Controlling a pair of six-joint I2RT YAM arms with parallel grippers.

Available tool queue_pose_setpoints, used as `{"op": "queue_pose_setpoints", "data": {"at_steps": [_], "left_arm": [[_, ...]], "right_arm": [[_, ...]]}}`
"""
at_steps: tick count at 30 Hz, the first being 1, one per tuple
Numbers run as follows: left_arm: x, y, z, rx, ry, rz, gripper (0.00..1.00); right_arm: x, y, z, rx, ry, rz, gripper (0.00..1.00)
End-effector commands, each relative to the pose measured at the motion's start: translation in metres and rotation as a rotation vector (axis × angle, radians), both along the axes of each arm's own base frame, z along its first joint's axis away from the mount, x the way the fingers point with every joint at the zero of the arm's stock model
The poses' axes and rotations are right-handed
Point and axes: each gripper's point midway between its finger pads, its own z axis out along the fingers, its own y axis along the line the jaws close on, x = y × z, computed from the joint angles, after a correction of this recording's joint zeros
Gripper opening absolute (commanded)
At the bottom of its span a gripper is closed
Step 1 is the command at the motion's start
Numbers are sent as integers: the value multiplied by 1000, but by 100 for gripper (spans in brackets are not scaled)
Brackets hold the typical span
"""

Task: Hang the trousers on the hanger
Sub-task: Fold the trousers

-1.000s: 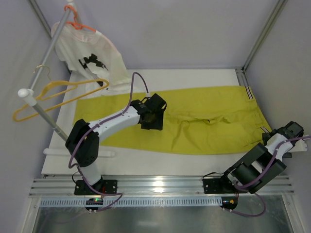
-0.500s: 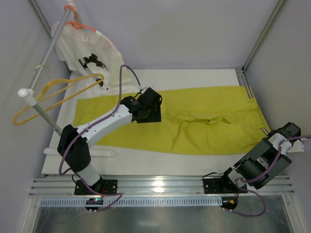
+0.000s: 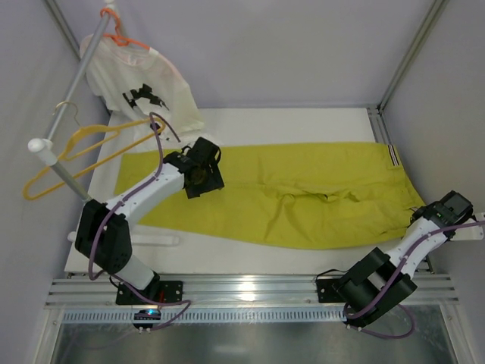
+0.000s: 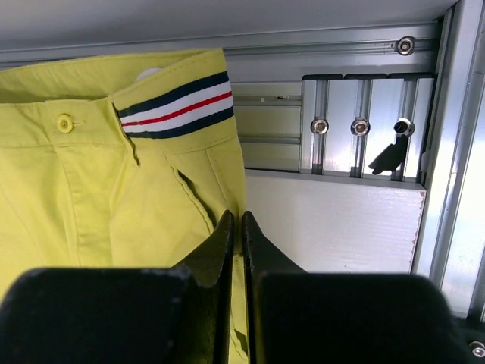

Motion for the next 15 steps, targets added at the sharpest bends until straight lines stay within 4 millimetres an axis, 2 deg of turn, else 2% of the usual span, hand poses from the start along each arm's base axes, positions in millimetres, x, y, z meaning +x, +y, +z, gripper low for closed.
{"op": "queue_pose_setpoints", "data": {"at_steps": [1,5,8,10,12,15], "left_arm": [[-11,2,-10,-20,14,58,71],[-19,20,-29,-16,46,203,70],[-25,45,-44,20,79,335,70],[-32,51,-58,11,111,365,70],[-29,49,-63,-16,110,391,69],[-37,58,-81,54,162,418,66]], "right_arm": [[-3,-1,11,-23,0,7,4],[13,2,21,-29,-66,76,4],[19,2,19,-20,-77,105,4],[22,3,15,-5,-75,125,4],[24,3,12,1,-78,127,4],[35,9,12,15,-114,156,4]]}}
